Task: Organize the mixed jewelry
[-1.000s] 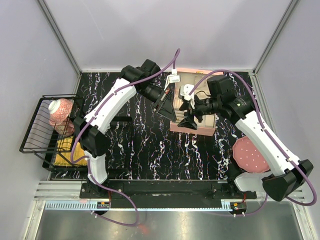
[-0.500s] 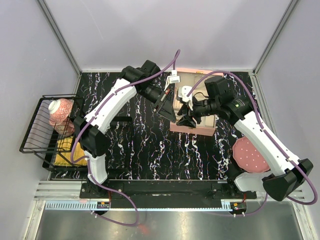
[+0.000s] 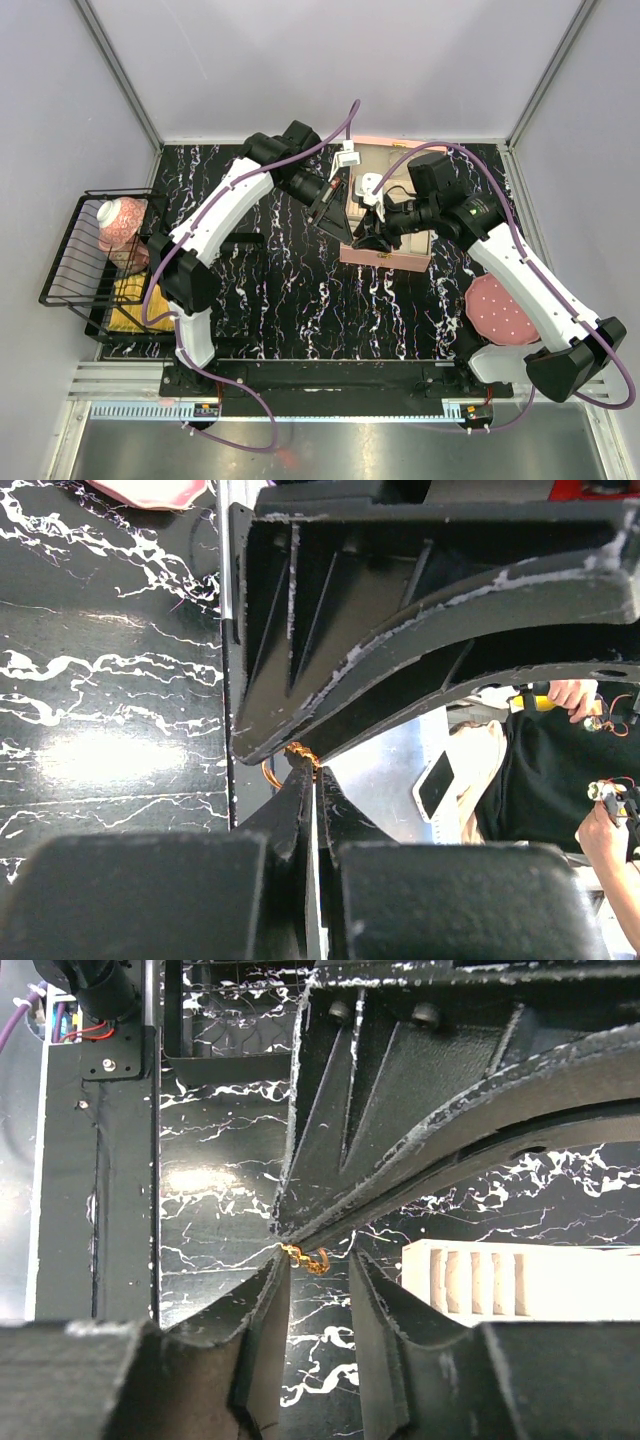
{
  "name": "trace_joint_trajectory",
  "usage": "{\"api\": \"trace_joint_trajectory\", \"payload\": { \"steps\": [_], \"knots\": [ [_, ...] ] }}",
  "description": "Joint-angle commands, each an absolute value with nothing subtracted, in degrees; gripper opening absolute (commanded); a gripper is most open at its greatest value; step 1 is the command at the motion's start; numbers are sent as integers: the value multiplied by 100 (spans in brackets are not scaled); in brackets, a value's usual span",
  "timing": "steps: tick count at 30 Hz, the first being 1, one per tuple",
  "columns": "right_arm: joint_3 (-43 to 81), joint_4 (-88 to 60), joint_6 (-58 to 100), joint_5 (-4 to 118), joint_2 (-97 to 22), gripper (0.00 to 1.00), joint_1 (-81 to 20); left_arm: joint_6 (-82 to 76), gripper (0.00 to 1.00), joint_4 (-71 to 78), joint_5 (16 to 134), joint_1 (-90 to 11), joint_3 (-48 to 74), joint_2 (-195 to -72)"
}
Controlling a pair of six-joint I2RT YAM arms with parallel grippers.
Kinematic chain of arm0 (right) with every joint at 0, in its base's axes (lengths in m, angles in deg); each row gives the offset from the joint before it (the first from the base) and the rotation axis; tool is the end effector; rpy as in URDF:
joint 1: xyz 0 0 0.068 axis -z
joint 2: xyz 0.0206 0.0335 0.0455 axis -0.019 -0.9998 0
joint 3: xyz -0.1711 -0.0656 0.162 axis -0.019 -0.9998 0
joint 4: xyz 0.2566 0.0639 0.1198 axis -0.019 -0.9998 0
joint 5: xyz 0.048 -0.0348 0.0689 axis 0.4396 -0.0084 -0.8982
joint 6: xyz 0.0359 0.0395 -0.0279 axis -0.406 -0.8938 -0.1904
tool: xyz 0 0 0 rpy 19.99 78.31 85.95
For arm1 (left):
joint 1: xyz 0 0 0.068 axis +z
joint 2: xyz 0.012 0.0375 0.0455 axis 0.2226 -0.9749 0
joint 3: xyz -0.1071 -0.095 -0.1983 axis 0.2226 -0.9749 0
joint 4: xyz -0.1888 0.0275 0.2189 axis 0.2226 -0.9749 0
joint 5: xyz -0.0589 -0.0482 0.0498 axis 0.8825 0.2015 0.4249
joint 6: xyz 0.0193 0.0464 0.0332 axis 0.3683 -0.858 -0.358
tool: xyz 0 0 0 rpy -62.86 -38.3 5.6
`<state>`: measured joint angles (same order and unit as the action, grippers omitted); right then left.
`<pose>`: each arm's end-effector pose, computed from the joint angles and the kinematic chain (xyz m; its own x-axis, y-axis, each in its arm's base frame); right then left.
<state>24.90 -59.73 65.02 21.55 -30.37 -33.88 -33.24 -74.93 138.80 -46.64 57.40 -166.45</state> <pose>0.2390 0.1899 0.3667 0.0851 -0.4725 -0.8772 -0.9902 0.0577 -0.1272 0.3026 -0.2534 0.3507 -0.5876 0.5118 -0.6267 0.6812 -0.1052 -0.7245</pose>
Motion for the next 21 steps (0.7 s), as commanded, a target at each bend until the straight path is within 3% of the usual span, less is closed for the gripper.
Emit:
{"api": "trace_joint_trajectory", "payload": {
  "steps": [1, 7, 15, 21],
  "knots": [
    [2690, -5999, 6459, 2083, -2939, 33, -3449, -3254, 0, -7364, 14115, -4635, 5746, -16401],
    [2690, -6034, 6459, 2039, -2895, 22, -3457, -3227, 0, -7328, 14115, -4635, 5746, -16410],
    [2690, -6043, 6398, 1995, -2877, 0, -3449, -3210, 0, -7285, 14106, -4635, 5746, -16436],
    [2629, -6051, 6380, 2083, -2851, 0, -3449, -3131, 2, -7223, 13931, -4547, 5851, -16462]
  ]
}}
